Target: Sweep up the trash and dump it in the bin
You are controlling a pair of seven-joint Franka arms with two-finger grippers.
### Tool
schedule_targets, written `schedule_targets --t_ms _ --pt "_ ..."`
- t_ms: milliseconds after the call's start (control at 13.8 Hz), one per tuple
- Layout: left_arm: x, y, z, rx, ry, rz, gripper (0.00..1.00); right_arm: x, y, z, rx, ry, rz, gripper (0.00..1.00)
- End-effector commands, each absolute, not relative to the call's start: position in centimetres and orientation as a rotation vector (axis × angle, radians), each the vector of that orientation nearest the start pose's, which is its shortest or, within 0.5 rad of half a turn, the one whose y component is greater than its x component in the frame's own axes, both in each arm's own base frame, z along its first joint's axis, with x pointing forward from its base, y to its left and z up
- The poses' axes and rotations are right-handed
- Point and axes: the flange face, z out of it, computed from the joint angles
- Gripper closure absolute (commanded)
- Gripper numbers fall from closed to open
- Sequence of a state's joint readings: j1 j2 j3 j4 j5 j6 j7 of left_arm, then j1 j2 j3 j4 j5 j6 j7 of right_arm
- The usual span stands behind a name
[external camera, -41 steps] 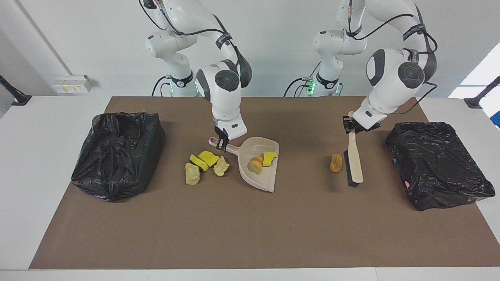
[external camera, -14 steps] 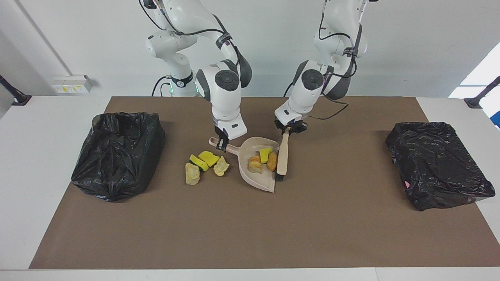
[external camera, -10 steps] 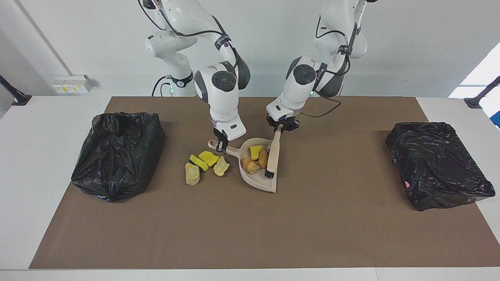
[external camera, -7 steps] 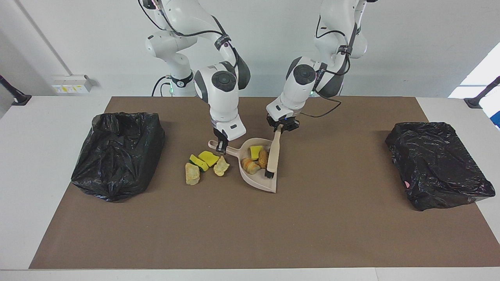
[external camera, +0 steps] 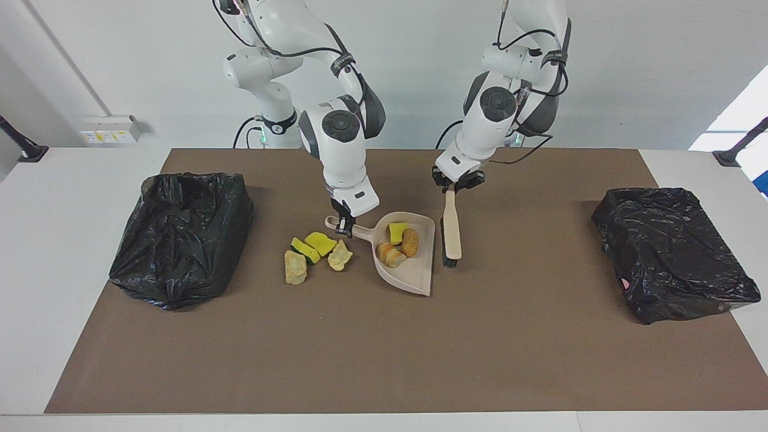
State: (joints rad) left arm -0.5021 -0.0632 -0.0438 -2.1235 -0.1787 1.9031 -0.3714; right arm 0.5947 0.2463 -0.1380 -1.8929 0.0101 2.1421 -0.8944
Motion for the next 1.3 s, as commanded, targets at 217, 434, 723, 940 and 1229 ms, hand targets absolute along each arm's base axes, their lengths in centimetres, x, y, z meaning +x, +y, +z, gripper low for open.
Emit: schedule_targets --t_ms 217,434,723,940,1229 --pt "34.6 -29.2 44.6 -3.110 -0.001 0.337 1.00 56.2 24.4 40.8 -2.438 -2.001 -0.075 1.00" --pt "29.4 -32.5 43.6 -3.080 -0.039 0.312 1.00 58.4 19.8 43.8 -2.348 -2.044 -0.065 1.00" --pt "22.2 -36.7 41.0 -3.067 -0.041 0.259 1.00 60.0 12.8 46.0 -2.289 -2.073 -0.085 1.00" --pt "18.3 -38.6 39.6 -3.092 -0.003 0.222 1.00 61.1 7.1 48.2 -2.276 -2.099 -0.061 1.00" --pt "15.9 -39.1 37.2 -3.114 -0.021 0.249 1.00 61.7 -1.8 50.0 -2.289 -2.114 -0.075 1.00"
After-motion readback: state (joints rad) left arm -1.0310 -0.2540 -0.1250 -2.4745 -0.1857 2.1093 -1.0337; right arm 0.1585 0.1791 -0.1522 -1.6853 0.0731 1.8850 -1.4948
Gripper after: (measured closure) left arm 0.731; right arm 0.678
